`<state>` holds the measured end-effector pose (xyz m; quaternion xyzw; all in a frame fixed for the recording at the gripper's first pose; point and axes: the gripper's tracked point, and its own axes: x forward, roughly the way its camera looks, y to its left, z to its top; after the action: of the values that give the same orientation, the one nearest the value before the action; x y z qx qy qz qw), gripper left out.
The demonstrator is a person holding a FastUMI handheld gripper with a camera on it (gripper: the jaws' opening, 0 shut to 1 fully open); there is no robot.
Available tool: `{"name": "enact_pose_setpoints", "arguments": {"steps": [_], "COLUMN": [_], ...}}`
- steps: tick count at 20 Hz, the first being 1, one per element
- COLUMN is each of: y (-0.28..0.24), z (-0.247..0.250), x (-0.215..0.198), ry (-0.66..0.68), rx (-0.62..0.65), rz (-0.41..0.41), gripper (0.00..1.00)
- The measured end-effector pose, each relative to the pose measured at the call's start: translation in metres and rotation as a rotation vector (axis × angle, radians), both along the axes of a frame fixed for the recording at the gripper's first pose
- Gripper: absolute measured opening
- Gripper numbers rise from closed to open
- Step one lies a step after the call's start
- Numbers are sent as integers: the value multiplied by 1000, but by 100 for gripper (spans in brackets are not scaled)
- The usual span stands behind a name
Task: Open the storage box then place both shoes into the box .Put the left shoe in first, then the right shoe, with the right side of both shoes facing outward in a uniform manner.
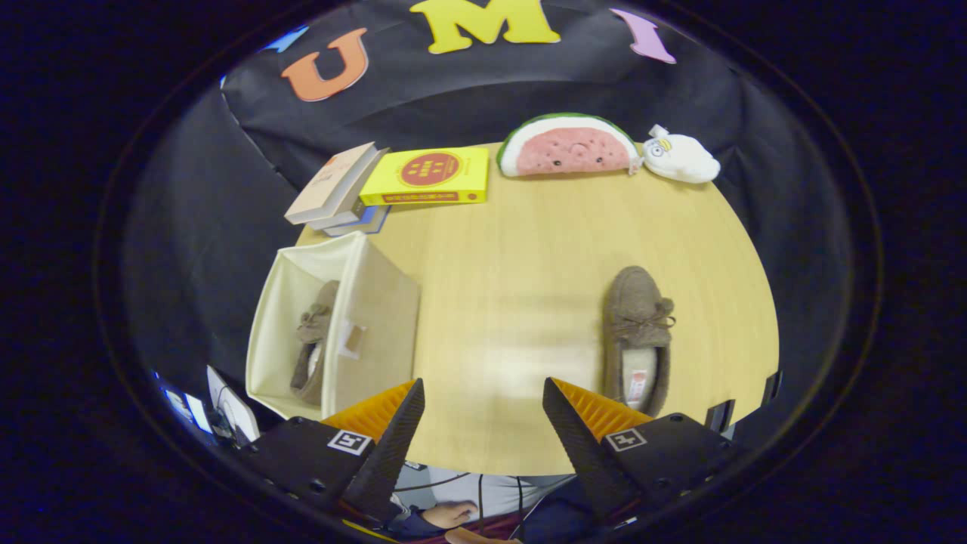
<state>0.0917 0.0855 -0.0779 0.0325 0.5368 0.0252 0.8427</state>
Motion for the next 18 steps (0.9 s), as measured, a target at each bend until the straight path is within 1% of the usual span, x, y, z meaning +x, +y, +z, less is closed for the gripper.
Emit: {"name": "enact_pose_setpoints", "arguments": {"steps": [3,5,9,13,15,16,18], "y": [-62,-98,-139,-176,-200,-203,-195], "z": [-20,-36,-58,-82,-100,-108,-115], "x": [10,13,9,8,9,8,11], "ry": [4,12,57,63,57,68,81], "rx": [-42,-90,-108,-181,-258,-270,-218], "rz": [-85,-126,-170,-197,-203,-199,-177], "gripper": [96,96,96,95,90,79,74]}}
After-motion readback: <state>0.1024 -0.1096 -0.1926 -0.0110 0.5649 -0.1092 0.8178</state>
